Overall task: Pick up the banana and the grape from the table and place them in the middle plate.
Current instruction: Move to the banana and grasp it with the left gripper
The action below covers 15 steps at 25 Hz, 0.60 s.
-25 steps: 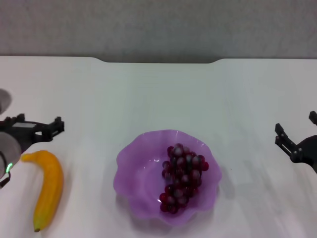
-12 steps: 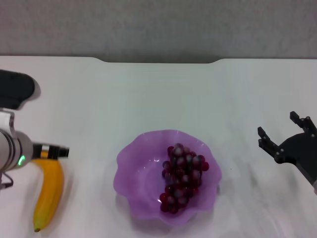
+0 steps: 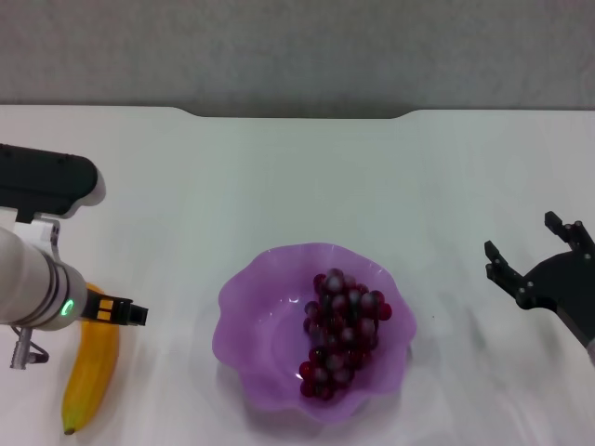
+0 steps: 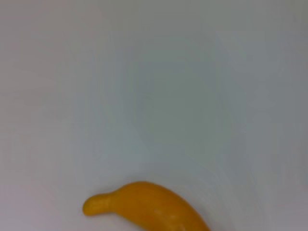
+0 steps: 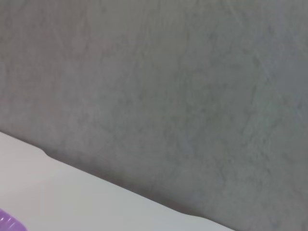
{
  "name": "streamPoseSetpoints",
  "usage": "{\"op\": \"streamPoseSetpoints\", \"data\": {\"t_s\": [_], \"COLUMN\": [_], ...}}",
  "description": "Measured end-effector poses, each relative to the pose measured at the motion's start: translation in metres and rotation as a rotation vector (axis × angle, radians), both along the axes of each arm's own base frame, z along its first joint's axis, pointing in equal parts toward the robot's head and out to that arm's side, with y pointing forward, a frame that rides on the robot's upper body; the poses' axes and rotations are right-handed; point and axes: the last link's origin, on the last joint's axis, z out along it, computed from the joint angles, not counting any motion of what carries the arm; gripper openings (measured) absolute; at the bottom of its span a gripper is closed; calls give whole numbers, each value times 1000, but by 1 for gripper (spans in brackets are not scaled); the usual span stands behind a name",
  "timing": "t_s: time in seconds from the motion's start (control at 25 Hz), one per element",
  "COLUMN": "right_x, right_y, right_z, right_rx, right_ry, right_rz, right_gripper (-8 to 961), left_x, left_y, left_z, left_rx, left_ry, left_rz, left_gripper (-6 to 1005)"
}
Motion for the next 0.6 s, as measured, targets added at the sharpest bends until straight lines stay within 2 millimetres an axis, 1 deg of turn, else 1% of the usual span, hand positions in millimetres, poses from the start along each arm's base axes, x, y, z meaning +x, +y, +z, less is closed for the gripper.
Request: {"op": "streamPoseSetpoints", "data": {"t_s": [0.24,0.48,0.6], "right_x": [-2,-3,-3], "right_y": [0,0,0], "right_z": [-2,-3,-3], "right_rx": [-4,-4,-4], "right_ry": [-27,-27,-27], "right_rz": [11,12,12], "right_gripper": [894,894,894], "left_x": [-11,-20,-21], "left_y": [1,3,3], "left_z": [0,-11,-13], "left_rx": [1,-34,-40], "left_ry": [0,-3,-1], "left_rz": [43,83,84], "left_gripper": [859,853,850]}}
